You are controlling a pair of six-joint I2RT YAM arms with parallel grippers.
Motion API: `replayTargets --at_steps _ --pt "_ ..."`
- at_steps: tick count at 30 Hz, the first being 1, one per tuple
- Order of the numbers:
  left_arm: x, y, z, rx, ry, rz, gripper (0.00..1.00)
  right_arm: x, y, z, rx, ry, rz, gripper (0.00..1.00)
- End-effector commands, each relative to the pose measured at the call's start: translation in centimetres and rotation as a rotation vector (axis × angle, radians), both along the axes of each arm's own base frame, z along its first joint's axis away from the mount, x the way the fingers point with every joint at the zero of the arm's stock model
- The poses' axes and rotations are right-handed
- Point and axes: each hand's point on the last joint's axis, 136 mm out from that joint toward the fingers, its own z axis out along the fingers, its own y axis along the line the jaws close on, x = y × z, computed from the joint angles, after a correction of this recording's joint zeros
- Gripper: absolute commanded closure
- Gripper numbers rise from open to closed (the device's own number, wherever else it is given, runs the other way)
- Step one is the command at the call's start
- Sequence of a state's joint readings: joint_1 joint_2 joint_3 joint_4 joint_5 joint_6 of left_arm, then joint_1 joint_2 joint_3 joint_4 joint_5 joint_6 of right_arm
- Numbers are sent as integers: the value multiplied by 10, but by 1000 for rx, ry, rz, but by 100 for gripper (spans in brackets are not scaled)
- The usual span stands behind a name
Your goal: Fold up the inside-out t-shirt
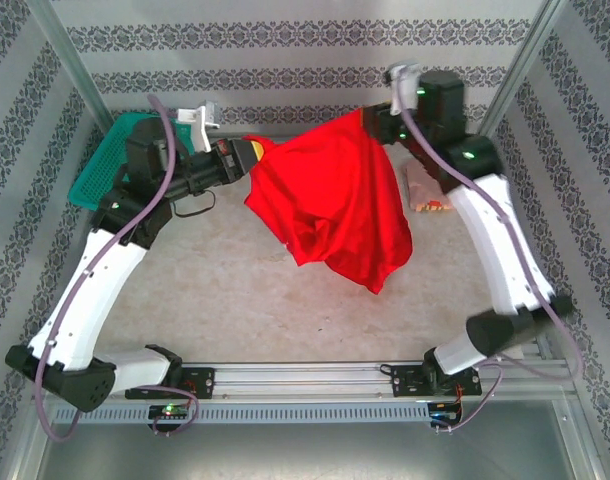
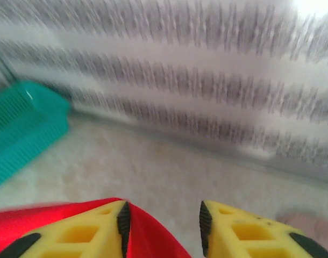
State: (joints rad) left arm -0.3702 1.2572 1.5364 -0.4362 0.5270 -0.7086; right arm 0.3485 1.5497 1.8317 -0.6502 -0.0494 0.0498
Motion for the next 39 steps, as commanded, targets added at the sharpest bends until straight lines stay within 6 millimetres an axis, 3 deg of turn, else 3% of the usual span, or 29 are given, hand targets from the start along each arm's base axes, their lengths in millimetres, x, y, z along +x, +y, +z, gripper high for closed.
replayTargets --at_steps 1,4,6,8,11,13,17,20,21,24,25,29,33,35,37,39 --pt "24 2 -30 -11 80 63 100 -50 40 -63 -86 83 135 46" --pt "30 -1 -56 0 130 58 100 -110 74 -111 2 170 304 40" --pt "30 -2 -65 5 149 54 100 -137 89 -151 47 259 359 40" --pt "28 -1 -71 8 156 50 100 -148 100 -189 114 343 360 40" --pt "26 1 -76 20 166 57 100 -151 117 -233 202 448 355 38" --pt "23 1 -77 25 168 53 100 -149 125 -257 182 470 333 31" --pt "23 3 -77 33 166 58 100 -127 139 -279 156 483 294 30" --pt "22 5 -76 41 161 67 100 -110 131 -311 64 492 201 37" --pt "22 7 -77 48 157 77 100 -105 126 -318 38 481 174 49" --pt "23 21 -80 83 159 129 100 -102 108 -312 -35 459 170 95" --pt "23 27 -83 99 169 147 100 -106 98 -305 -47 449 170 100" --pt "21 51 -119 248 226 222 100 -143 70 -275 65 519 249 100" --pt "31 65 -175 394 296 269 97 -176 63 -236 342 606 368 100" --pt "43 73 -199 478 308 303 89 -178 65 -222 428 630 406 100" --pt "54 85 -224 585 337 346 68 -172 63 -214 461 652 411 100" --pt "50 91 -241 649 372 353 54 -166 60 -212 474 664 401 100"
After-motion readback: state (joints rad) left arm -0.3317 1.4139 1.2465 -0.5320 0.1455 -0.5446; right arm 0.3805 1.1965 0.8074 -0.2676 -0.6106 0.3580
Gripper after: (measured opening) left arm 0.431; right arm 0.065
